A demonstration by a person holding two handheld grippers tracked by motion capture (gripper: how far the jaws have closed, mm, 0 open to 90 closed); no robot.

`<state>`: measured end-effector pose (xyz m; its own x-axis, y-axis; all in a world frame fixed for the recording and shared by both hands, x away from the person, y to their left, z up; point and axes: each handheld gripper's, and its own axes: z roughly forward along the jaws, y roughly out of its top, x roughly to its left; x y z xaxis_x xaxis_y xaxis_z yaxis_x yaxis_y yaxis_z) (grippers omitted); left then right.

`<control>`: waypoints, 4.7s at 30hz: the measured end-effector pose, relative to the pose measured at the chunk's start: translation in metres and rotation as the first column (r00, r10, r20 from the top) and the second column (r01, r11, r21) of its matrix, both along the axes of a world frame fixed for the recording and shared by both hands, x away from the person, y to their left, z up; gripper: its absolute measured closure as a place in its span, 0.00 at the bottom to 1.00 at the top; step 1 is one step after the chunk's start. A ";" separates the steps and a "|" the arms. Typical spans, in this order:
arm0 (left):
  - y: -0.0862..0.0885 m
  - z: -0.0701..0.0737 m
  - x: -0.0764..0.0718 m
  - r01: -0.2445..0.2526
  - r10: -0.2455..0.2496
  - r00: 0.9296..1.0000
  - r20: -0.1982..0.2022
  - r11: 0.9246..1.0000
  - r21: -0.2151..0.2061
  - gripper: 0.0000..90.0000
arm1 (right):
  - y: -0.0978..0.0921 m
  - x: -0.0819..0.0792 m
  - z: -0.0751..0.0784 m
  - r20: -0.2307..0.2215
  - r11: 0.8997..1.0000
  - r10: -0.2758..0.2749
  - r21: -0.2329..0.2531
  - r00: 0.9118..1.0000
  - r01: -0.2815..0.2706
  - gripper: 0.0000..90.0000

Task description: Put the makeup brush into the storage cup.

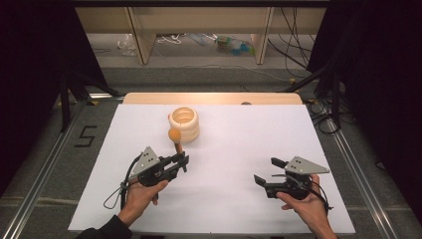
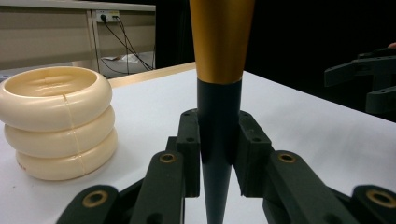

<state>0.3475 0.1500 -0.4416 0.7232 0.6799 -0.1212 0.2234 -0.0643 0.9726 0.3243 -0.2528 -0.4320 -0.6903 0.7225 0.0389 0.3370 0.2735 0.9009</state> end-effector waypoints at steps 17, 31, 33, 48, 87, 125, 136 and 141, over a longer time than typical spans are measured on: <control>0.012 0.006 0.040 -0.081 0.081 0.997 -0.012 0.997 0.017 0.83 | -0.005 -0.008 -0.006 -0.011 1.000 0.000 -0.006 1.000 0.000 0.18; 0.031 0.033 0.077 -0.159 0.159 0.987 -0.003 0.987 0.015 0.83 | -0.003 -0.004 -0.008 -0.031 1.000 0.015 0.007 0.999 -0.015 0.18; 0.030 0.035 0.081 -0.164 0.164 0.987 0.003 0.986 0.027 0.83 | -0.003 -0.004 -0.009 -0.024 1.000 0.015 0.011 1.000 -0.015 0.18; 0.017 0.055 0.116 -0.191 0.189 0.980 0.060 0.981 0.029 0.83 | -0.004 -0.003 -0.009 -0.056 1.000 0.013 0.006 0.998 -0.012 0.18; -0.011 0.029 0.173 -0.294 0.294 0.956 0.015 0.952 0.087 0.83 | -0.003 -0.002 -0.009 -0.014 0.999 0.030 0.013 0.999 -0.030 0.18; -0.015 0.002 0.179 -0.294 0.303 0.952 -0.045 0.945 0.145 0.83 | -0.001 -0.003 -0.009 -0.045 0.999 0.044 0.003 0.998 -0.044 0.18; -0.015 -0.007 0.179 -0.287 0.305 0.948 -0.090 0.943 0.165 0.82 | 0.000 -0.002 -0.011 -0.025 0.999 0.050 0.009 0.998 -0.050 0.18; -0.017 -0.004 0.177 -0.301 0.313 0.948 -0.062 0.941 0.153 0.72 | 0.001 -0.001 -0.012 -0.022 0.998 0.057 0.012 0.998 -0.057 0.18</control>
